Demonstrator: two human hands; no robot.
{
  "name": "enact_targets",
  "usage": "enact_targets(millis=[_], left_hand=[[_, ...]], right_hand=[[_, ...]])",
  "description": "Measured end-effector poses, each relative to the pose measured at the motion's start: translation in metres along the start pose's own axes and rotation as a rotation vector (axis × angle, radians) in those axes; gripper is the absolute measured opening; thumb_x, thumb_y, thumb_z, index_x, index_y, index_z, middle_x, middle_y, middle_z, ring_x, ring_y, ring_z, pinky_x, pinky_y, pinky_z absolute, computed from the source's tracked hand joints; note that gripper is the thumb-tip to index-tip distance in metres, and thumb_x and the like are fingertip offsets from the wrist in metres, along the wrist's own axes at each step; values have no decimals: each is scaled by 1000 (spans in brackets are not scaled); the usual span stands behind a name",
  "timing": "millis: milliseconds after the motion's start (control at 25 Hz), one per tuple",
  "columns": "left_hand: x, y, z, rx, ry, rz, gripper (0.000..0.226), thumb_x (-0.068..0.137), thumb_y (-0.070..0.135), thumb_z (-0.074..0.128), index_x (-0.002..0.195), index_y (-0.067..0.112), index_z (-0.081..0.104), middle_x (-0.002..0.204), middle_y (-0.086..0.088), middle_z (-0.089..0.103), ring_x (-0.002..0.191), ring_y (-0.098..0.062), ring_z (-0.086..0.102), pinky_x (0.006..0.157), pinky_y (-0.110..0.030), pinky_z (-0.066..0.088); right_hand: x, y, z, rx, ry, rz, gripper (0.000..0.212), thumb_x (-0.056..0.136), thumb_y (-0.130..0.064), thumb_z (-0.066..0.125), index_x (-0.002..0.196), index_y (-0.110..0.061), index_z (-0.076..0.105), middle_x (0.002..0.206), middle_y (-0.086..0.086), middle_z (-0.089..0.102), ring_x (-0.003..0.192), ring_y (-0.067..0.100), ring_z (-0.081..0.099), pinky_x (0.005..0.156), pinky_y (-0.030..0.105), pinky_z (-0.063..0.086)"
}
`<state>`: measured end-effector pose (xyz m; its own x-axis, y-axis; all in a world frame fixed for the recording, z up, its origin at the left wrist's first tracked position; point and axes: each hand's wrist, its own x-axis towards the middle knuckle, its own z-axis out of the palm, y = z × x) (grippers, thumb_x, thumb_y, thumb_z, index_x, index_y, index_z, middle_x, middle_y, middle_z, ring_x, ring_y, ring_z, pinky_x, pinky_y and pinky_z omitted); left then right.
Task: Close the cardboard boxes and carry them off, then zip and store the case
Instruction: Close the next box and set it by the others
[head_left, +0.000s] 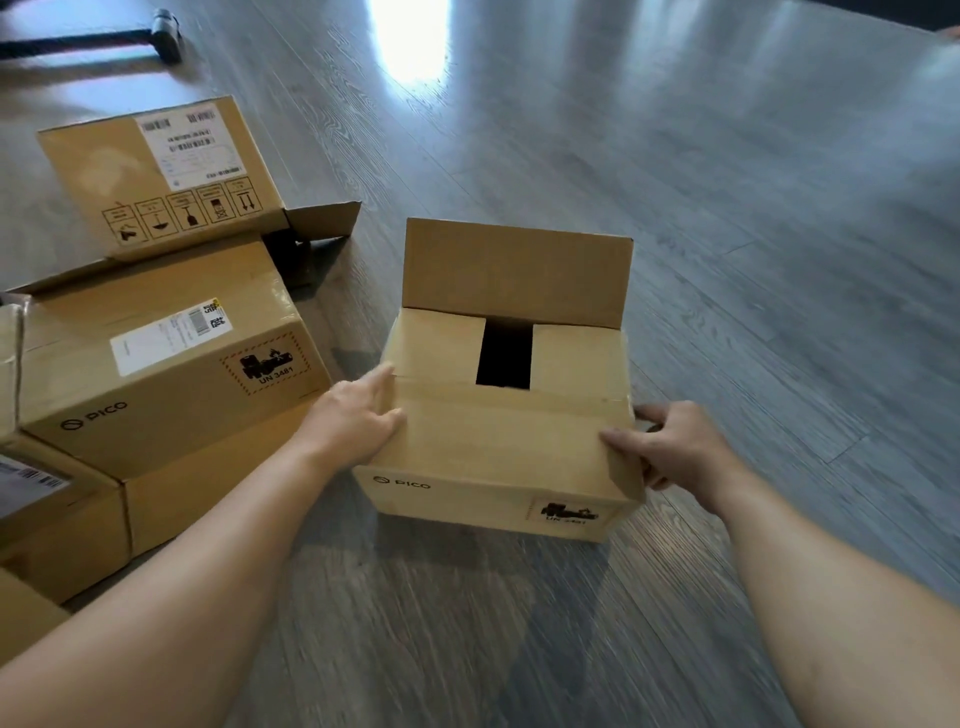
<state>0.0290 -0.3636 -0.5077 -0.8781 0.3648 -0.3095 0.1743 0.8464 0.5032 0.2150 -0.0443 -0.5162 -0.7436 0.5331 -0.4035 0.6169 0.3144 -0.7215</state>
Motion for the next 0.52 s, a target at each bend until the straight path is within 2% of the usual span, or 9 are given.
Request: enact_targets(millis=[40,80,160,240,320,440,520], left_hand=[[0,-4,-3,6,-60,0,71,91,47,62,152,50,25,146,-2,48,125,-24,50,99,-38,45],[-1,-6,-7,-1,-107,-1,71,91,47,63,150,54,25,149,0,46,127,-22,49,101,-38,44],[-5,-6,-12,17,-143,15,72,89,48,67,148,57,27,150,2,45,127,-20,48,104,-38,45],[-12,-2,-12,48,-163,62,75,86,45,73,147,55,32,146,1,48,122,-17,51,100,-34,47],[-18,3,-10,48,-172,104,76,82,42,78,146,53,38,142,2,51,118,-15,53,97,-31,47],[-23,9,-7,32,-190,109,78,78,39,82,144,53,41,141,4,50,120,-15,52,99,-33,47],[-25,10,-5,26,-211,105,79,79,37,82,144,53,40,143,4,49,123,-15,51,100,-32,46]], right_hand=[[1,-3,-1,16,-27,11,35,79,-43,84,96,-13,78,70,11,74,55,28,71,45,33,53],[4,-4,-4,27,-22,27,36,80,-42,83,81,-6,77,63,13,71,52,30,70,45,34,54],[7,-8,-7,28,43,94,44,81,-44,82,73,-2,73,58,12,70,51,30,70,46,33,53],[10,-8,-8,-2,178,134,42,81,-46,80,77,-6,70,62,6,71,57,26,71,55,36,57],[15,-12,-6,-7,267,113,32,80,-43,81,93,-19,64,79,-4,68,76,22,67,72,40,57],[26,-28,-5,4,288,78,47,77,-34,82,116,-17,62,104,2,67,100,28,63,87,44,55],[31,-36,-6,58,321,39,59,77,-31,82,127,-14,57,118,6,65,109,31,62,94,48,54]])
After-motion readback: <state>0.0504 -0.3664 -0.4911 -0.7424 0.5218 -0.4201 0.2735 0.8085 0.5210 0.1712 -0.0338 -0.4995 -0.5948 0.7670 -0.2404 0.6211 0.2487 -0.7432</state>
